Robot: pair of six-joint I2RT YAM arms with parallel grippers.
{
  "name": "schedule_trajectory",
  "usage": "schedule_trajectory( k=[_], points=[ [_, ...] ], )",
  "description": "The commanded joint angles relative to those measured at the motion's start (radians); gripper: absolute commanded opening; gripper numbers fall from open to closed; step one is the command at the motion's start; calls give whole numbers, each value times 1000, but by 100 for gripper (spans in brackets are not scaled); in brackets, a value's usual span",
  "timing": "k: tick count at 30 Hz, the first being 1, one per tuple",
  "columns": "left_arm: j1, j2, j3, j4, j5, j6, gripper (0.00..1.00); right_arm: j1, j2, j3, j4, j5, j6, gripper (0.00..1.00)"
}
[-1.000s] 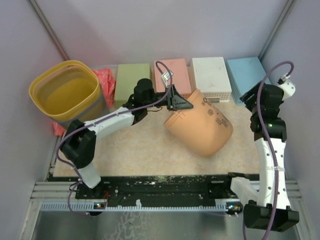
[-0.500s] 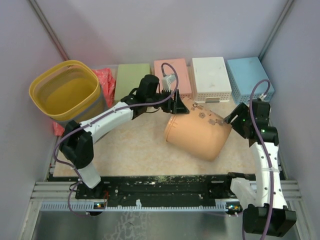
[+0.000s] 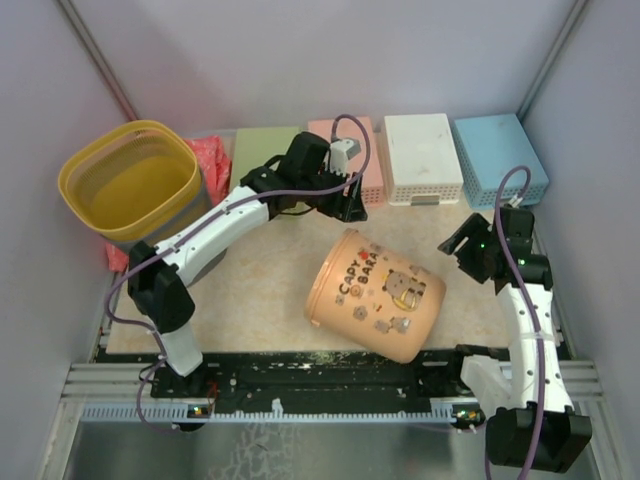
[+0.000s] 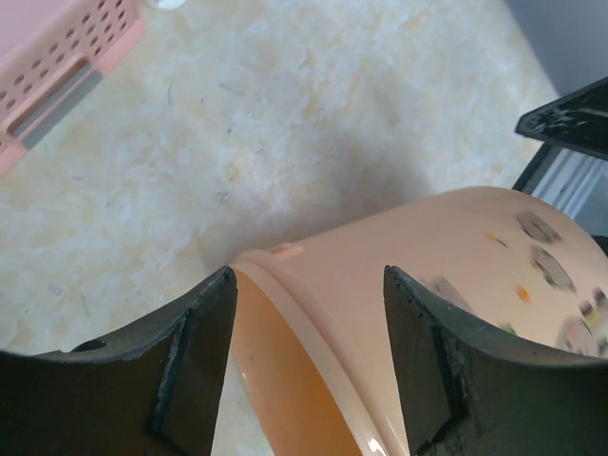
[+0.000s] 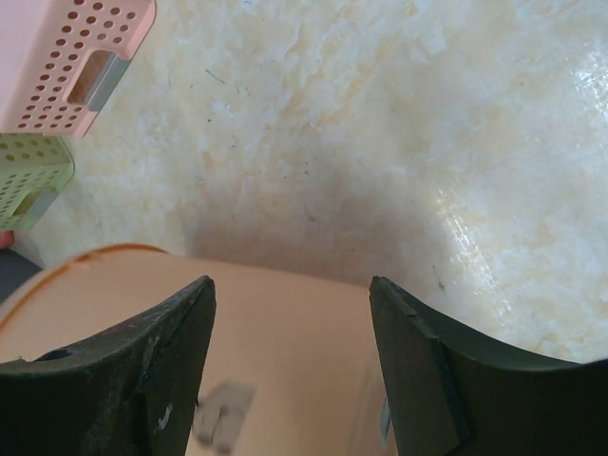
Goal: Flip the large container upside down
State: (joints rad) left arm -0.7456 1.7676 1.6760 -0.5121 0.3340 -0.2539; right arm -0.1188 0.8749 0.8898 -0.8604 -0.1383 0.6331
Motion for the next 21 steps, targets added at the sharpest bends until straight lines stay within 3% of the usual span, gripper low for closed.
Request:
schedule_trajectory(
  k=[1,4,10,21],
  points=[
    [-23,52,114,-321,-113,38,68,4,5,-13,37,-50,20,66],
    [-24,35,103,-392,-131,3,69,9,7,-51,72,-115,39,66],
    [-22,-51,-24,-294,-145,-44,71,21,10,-87,199,-258,13,66],
    [2,-149,1,-111,-228,-33,82,70,19,43,313,-283,-130,68]
  ],
)
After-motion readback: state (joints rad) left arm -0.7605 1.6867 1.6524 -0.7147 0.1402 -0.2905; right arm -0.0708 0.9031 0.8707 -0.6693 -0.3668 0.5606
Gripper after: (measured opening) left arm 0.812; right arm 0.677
